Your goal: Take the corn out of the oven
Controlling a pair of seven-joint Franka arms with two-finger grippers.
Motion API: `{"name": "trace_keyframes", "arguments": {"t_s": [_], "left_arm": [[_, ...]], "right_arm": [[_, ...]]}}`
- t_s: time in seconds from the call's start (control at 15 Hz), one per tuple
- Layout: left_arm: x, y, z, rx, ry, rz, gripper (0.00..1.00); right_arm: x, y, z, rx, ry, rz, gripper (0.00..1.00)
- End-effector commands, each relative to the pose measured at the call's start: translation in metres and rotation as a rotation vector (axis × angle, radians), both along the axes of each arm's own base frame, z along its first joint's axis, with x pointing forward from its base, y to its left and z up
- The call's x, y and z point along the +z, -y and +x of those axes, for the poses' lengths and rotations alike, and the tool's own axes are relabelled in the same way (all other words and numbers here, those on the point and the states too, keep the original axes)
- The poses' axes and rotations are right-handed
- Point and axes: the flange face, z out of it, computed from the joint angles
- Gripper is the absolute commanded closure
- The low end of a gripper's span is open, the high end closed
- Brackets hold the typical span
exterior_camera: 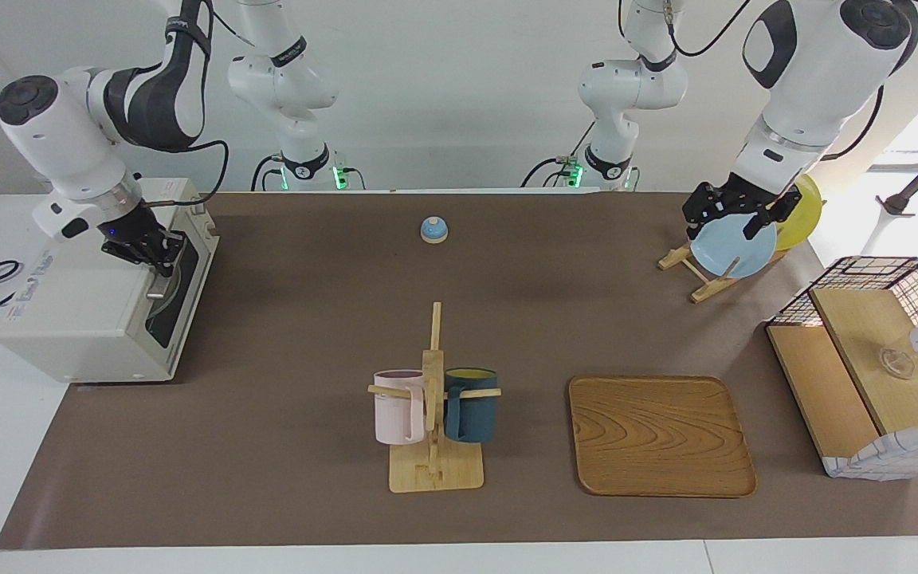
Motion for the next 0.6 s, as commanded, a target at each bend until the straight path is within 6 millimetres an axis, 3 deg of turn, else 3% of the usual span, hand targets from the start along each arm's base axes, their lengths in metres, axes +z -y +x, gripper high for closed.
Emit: {"name": "trace_keyframes", "arguments": {"t_s": [0.0, 0.27, 0.54], "left_arm": [[0.006, -0.001, -0.003, -0.004, -0.002, 0.006, 0.00], [0.006, 0.000, -0.003, -0.006, -0.002, 0.006, 0.00], [0.006, -0.001, -0.003, -0.004, -0.002, 0.006, 0.00]], "right_arm": [[-0.010, 0.008, -0.007, 0.014, 0.025, 0.007, 1.00], [-0.012, 0.006, -0.008, 0.012, 0.013, 0.010, 1.00], [-0.012, -0.015, -0.004, 0.006, 0.018, 0.008, 1.00]]}}
